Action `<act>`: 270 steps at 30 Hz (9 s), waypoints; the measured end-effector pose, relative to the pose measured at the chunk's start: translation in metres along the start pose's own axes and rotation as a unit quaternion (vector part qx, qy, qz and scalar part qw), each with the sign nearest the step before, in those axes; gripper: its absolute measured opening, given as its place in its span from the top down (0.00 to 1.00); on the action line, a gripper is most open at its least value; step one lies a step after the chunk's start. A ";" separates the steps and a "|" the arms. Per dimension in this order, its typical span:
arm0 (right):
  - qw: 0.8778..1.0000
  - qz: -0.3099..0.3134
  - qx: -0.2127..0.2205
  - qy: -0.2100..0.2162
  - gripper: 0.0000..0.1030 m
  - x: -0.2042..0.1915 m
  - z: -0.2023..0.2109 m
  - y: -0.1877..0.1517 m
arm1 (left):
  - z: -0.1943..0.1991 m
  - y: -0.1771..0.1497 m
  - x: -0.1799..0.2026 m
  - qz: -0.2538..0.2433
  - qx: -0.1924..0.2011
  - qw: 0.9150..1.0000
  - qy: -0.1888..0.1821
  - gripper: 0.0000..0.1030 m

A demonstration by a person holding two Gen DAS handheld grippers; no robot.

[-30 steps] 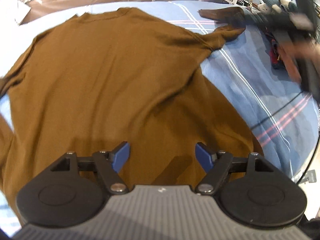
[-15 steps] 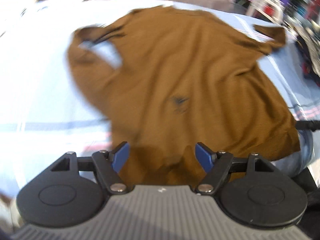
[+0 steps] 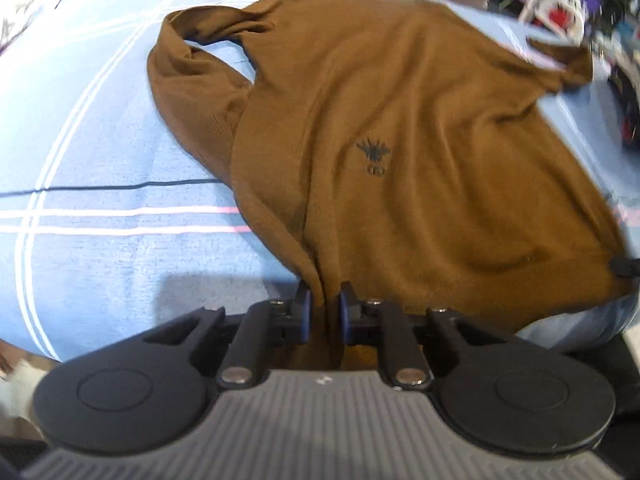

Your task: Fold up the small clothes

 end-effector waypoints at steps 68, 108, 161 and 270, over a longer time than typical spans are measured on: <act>0.934 0.353 0.002 -0.053 0.63 -0.034 -0.161 0.289 | -0.042 0.124 0.083 -0.091 0.000 0.991 -0.097 0.21; 0.894 0.081 0.269 -0.348 0.00 0.044 -0.064 0.326 | -0.043 0.119 0.074 -0.074 -0.002 0.993 -0.093 0.10; 0.916 0.066 0.365 -0.154 0.95 -0.010 -0.019 0.337 | -0.017 0.115 0.038 -0.042 0.017 0.998 -0.052 0.07; 0.930 0.250 0.173 -0.208 0.32 0.026 -0.078 0.197 | -0.037 0.188 -0.054 0.085 0.094 0.991 0.042 0.96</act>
Point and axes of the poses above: each gripper's, at about its wrist camera, not at the fingertips, and z roughly against the way its jaws point, x to its right, y to its top, the point moved 2 cm from there along -z, roughly the way its jaws point, and after that the axes turned 2 degrees about -y, right-handed, at the moved point
